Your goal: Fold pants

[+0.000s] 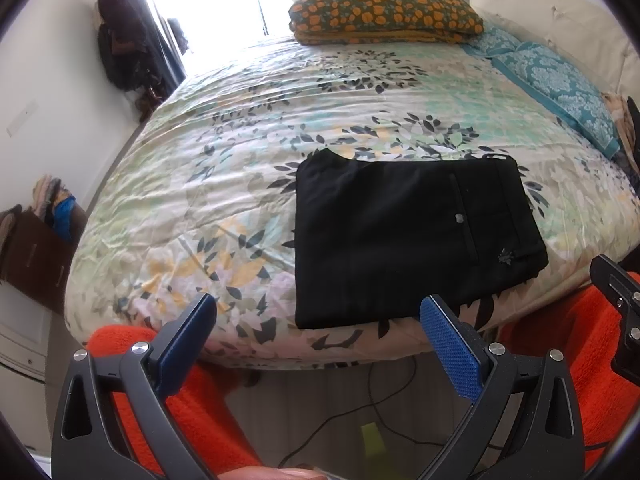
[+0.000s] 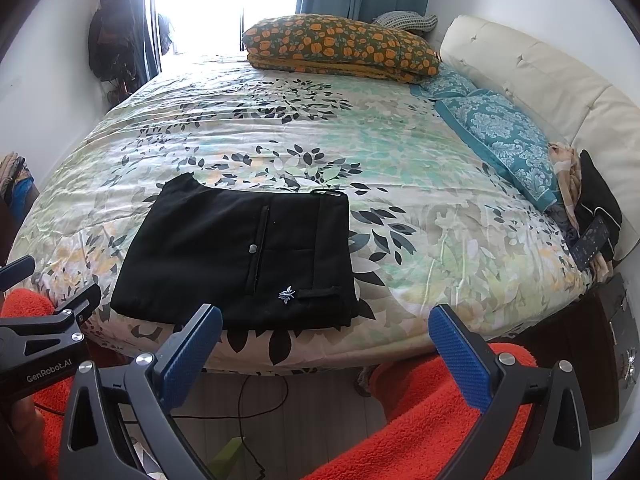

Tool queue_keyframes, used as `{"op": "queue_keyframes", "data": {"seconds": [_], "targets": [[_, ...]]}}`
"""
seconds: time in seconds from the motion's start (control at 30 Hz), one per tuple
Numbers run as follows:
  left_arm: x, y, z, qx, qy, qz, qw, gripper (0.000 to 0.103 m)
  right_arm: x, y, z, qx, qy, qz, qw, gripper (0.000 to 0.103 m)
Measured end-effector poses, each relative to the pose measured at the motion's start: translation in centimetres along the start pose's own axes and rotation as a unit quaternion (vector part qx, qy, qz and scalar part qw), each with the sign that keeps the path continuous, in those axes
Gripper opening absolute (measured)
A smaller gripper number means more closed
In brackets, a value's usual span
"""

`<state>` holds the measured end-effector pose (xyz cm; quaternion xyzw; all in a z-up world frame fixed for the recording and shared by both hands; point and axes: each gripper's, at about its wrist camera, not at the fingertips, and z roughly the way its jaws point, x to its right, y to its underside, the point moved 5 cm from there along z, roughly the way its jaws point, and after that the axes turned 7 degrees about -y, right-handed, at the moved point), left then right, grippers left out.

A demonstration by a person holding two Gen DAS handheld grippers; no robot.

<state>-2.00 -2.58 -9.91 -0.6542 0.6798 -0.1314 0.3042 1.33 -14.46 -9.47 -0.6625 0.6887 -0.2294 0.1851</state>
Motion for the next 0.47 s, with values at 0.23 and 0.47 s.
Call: {"op": "queue_keyframes", "data": {"seconds": [0.23, 0.47], "targets": [[-0.08, -0.01, 0.03, 0.001, -0.001, 0.000, 1.0000, 0.102, 0.02, -0.03, 0.09, -0.002, -0.001, -0.001, 1.000, 0.102], [-0.28, -0.06, -0.07, 0.006, -0.003, 0.001, 1.0000, 0.102, 0.09, 0.03, 0.12, -0.004, -0.002, 0.000, 1.000, 0.102]]}}
